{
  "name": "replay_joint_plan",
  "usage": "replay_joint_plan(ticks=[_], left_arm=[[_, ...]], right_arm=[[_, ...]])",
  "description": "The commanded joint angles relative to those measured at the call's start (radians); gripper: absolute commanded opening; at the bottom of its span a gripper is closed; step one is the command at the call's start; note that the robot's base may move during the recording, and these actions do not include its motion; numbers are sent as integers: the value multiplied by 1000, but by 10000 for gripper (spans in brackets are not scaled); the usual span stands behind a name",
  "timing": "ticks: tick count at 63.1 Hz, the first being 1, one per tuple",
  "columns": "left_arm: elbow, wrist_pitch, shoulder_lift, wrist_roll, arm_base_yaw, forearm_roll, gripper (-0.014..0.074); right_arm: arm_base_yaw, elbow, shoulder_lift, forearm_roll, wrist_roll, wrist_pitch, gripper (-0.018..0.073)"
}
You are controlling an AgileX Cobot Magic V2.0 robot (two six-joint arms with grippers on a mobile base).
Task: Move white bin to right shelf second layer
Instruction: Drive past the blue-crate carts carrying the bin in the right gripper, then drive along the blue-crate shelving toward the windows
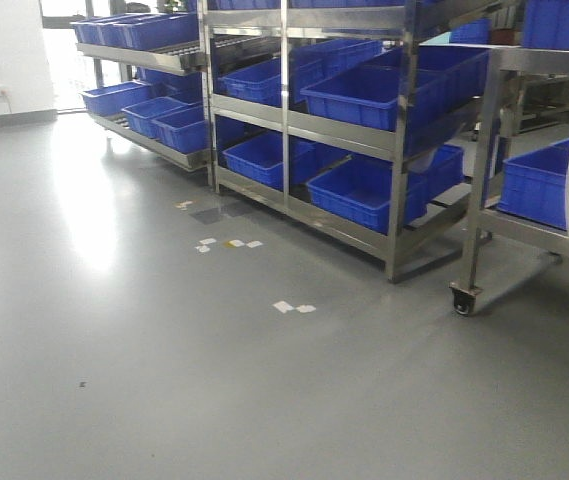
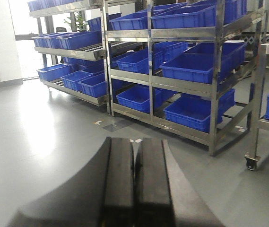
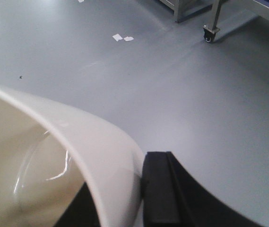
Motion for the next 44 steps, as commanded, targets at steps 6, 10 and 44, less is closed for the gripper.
replay_joint_plan(ticks=[6, 10, 44], left_arm=[[33, -86, -13, -7, -2, -5, 85], [33, -86, -13, -7, -2, -5, 85], [33, -86, -13, -7, -2, -5, 85]], right_arm=[[-5, -34, 5, 2, 0, -90, 55], [-5, -34, 5, 2, 0, -90, 55], [-5, -34, 5, 2, 0, -90, 55]])
